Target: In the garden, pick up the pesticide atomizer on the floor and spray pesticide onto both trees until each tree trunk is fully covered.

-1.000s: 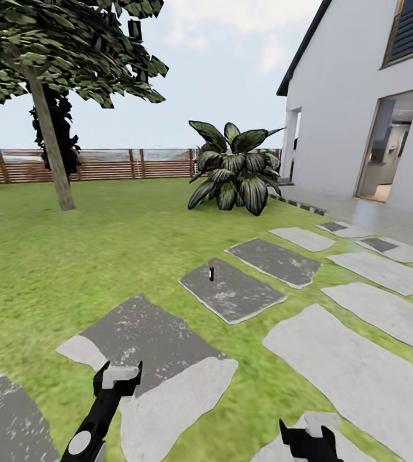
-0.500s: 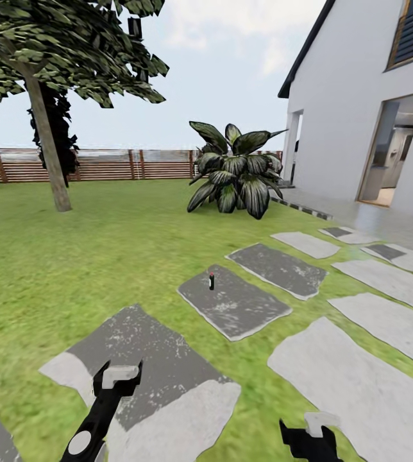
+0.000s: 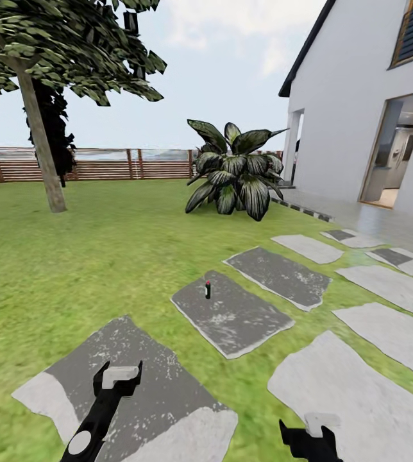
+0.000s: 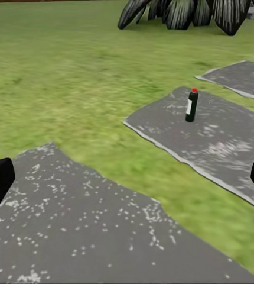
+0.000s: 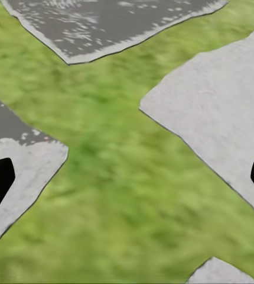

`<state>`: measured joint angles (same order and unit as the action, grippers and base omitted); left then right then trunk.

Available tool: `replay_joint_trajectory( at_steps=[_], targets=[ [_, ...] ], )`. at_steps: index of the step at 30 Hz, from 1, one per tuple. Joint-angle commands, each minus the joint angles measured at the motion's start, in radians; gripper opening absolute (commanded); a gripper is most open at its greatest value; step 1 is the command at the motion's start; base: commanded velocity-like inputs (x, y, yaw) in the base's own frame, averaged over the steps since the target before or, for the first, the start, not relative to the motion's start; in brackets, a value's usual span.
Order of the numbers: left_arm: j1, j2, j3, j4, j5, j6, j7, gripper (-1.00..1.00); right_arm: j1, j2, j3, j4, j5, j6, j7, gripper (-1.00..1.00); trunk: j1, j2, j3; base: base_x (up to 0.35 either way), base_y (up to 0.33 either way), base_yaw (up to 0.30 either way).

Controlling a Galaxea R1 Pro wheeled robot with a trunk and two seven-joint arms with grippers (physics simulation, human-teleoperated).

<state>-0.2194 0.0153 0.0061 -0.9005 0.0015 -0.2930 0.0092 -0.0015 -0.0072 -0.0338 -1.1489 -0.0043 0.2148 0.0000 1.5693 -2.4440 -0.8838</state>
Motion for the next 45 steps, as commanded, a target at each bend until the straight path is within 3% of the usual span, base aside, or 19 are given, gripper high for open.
replay_joint_trajectory(
  at_steps=[1,45],
  targets=[
    [0.0,0.0,0.0,0.0,0.0,0.0,0.0,1.0,0.0,0.0,0.0,0.0,0.0,0.0,0.0,1.0,0.0,0.0,0.0,0.335,-0.103,0.0],
    [0.0,0.0,-0.002,0.0,-0.001,0.0,0.0,1.0,0.0,0.0,0.0,0.0,0.001,0.0,-0.001,1.0,0.0,0.0,0.0,0.335,-0.103,0.0]
  ],
)
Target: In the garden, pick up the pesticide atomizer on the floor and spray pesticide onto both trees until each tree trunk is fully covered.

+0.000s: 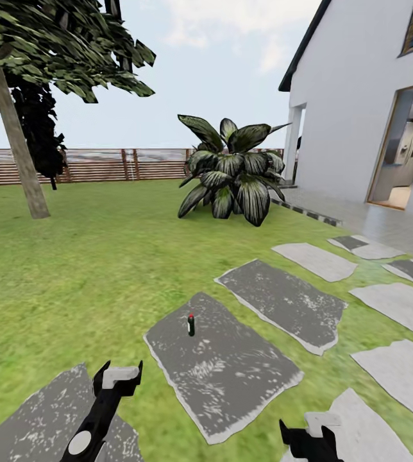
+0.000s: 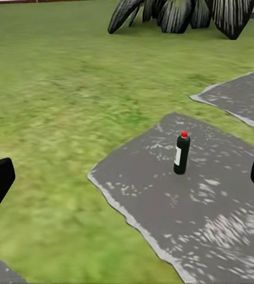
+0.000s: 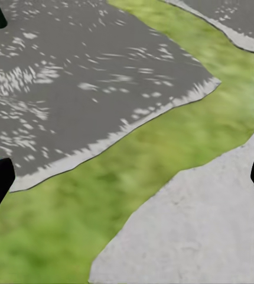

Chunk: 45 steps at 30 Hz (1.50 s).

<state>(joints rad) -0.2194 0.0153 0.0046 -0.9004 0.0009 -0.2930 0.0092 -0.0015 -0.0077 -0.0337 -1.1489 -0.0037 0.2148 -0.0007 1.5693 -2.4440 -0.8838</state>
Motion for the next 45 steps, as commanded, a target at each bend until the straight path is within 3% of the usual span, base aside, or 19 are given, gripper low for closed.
replay_joint_trajectory(
  at_steps=[1,10,21,30,45],
  targets=[
    [0.0,0.0,0.0,0.0,0.0,0.0,0.0,1.0,0.0,0.0,0.0,0.0,0.0,0.0,0.0,1.0,0.0,0.0,0.0,0.335,-0.103,0.0],
    [0.0,0.0,0.0,0.0,0.0,0.0,0.0,1.0,0.0,0.0,0.0,0.0,0.0,0.0,0.0,1.0,0.0,0.0,0.0,0.284,-0.076,0.0],
    [0.0,0.0,0.0,0.0,-0.001,-0.002,0.0,1.0,0.0,0.0,0.001,0.0,-0.001,0.0,0.0,1.0,0.0,0.0,0.0,0.04,0.005,0.0],
    [0.0,0.0,0.001,0.0,0.0,-0.002,-0.001,1.0,0.0,0.0,0.0,-0.001,0.0,0.0,0.001,1.0,0.0,0.0,0.0,0.231,0.195,-0.016],
    [0.001,0.0,0.0,-0.001,0.001,0.0,-0.002,1.0,0.0,0.0,0.0,-0.002,0.0,0.0,0.002,1.0,0.0,0.0,0.007,0.129,0.282,-0.266]
  ],
)
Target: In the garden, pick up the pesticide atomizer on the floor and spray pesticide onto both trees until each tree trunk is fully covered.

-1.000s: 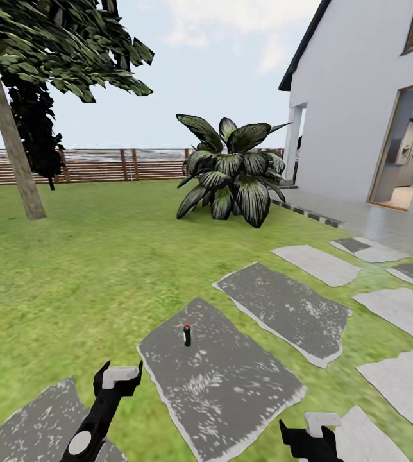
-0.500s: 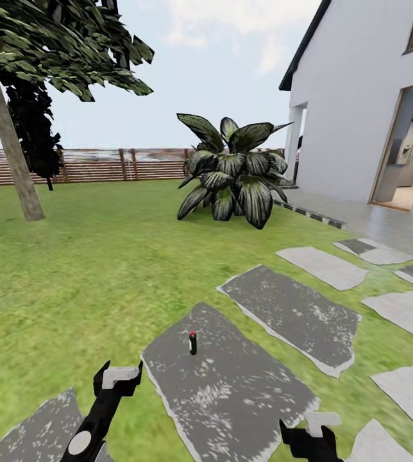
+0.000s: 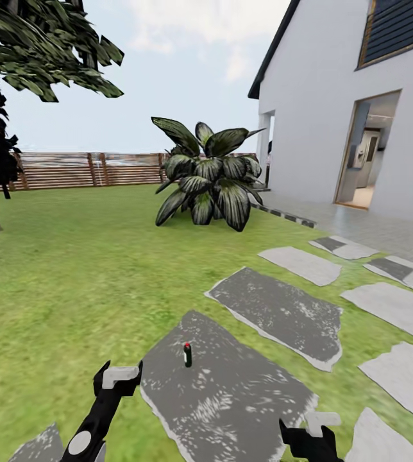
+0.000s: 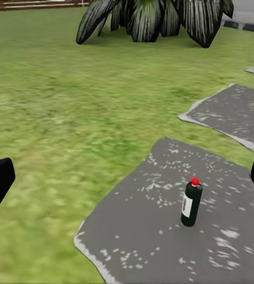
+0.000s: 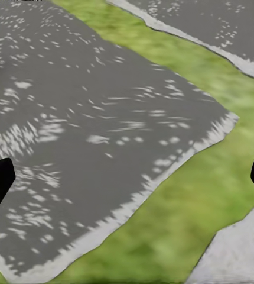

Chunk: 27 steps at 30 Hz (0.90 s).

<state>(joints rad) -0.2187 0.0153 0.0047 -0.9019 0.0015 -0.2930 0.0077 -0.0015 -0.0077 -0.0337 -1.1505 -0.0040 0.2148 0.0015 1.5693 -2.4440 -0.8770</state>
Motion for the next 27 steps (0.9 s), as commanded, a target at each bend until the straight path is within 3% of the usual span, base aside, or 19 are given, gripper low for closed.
replay_joint_trajectory(
  at_steps=[1,19,27],
  targets=[
    [0.0,0.0,0.0,0.0,0.0,0.0,0.0,1.0,0.0,0.0,0.0,0.0,0.0,0.0,0.0,1.0,0.0,0.0,0.001,0.009,0.314,-0.291],
    [-0.001,0.0,0.001,0.0,0.001,0.0,-0.005,1.0,0.0,0.0,0.0,0.0,0.001,0.0,-0.001,1.0,0.0,0.0,0.012,0.001,0.32,-0.291],
    [0.0,0.0,0.0,0.0,0.002,0.0,-0.005,1.0,0.0,0.0,0.0,0.001,0.004,-0.001,-0.006,1.0,0.0,0.0,0.013,0.0,0.332,-0.078]
  ],
)
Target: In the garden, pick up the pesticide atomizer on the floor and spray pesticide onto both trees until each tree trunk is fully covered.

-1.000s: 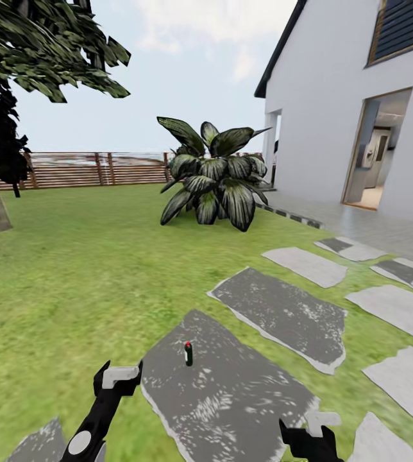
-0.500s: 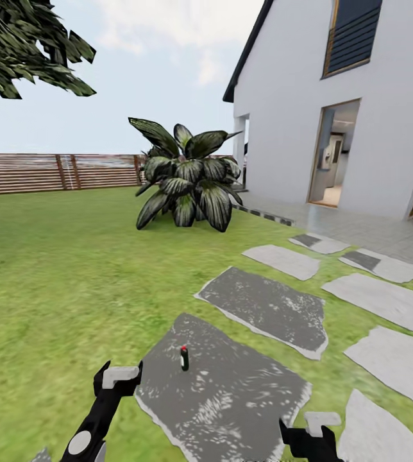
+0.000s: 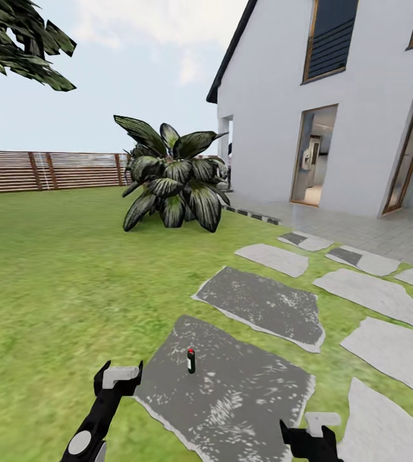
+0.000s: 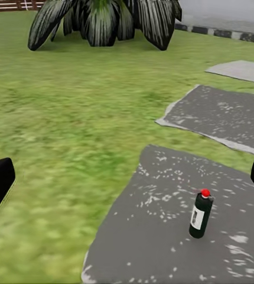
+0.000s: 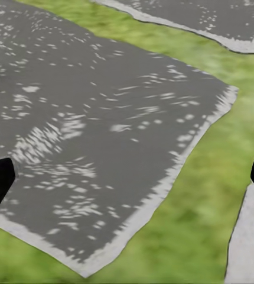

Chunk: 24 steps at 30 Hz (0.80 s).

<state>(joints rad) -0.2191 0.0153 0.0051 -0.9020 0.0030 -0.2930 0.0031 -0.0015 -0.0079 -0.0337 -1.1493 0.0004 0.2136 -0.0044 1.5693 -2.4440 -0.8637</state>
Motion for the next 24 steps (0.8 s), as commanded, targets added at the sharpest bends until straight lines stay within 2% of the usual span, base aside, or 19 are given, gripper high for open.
replay_joint_trajectory(
  at_steps=[1,24],
  targets=[
    [0.0,0.0,0.0,0.0,0.0,0.0,0.0,1.0,0.0,-0.001,0.0,0.0,0.001,0.0,0.0,1.0,0.0,0.0,0.0,0.0,0.333,-0.002],
    [0.0,0.0,0.002,0.0,0.0,0.0,0.001,1.0,0.0,0.003,-0.002,-0.001,-0.002,0.003,0.0,1.0,0.0,0.0,0.0,0.0,0.333,0.0]
  ],
)
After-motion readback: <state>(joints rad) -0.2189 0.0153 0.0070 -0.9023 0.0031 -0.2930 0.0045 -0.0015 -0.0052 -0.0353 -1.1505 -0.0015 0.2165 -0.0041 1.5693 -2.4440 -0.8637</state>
